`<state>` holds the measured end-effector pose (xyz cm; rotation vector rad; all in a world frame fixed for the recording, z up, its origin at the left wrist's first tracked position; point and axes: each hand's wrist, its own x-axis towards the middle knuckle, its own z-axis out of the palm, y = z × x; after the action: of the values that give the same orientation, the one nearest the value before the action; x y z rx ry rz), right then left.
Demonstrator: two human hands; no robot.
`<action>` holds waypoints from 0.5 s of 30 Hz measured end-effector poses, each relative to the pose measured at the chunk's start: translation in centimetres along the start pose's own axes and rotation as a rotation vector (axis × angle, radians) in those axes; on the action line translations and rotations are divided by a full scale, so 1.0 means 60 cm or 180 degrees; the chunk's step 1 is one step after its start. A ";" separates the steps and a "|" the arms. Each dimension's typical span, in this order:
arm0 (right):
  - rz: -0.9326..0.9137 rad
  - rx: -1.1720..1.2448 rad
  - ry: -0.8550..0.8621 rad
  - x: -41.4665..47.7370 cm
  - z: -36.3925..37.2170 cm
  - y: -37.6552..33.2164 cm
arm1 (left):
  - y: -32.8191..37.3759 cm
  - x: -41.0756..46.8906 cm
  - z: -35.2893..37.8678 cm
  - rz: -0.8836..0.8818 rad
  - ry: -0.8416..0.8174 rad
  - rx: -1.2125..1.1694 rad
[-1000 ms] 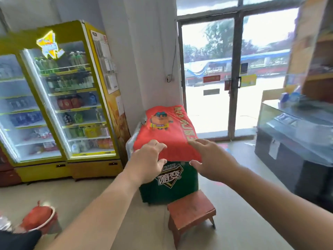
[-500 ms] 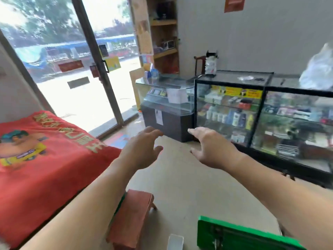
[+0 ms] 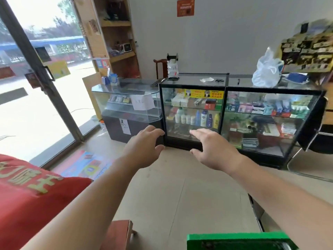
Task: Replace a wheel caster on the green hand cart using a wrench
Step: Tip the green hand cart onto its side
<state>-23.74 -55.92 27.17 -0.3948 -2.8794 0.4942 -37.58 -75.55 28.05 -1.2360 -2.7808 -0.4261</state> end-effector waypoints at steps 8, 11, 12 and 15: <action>0.0494 0.0009 0.0186 0.059 -0.029 0.076 | 0.045 0.165 0.035 0.0532 -0.0283 0.0014; 0.0860 -0.0060 0.0380 0.059 -0.051 0.124 | 0.100 0.243 0.055 0.0946 -0.0366 0.0014; 0.1000 -0.0076 0.0473 0.057 -0.056 0.142 | 0.123 0.270 0.063 0.1119 -0.0390 0.0000; 0.1461 -0.0154 0.0707 0.047 -0.057 0.195 | 0.191 0.346 0.104 0.1644 -0.0499 -0.0102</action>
<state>-22.93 -43.46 26.67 -1.0582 -2.5827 0.4158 -42.83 -51.59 28.22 -1.9875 -2.4295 -0.3409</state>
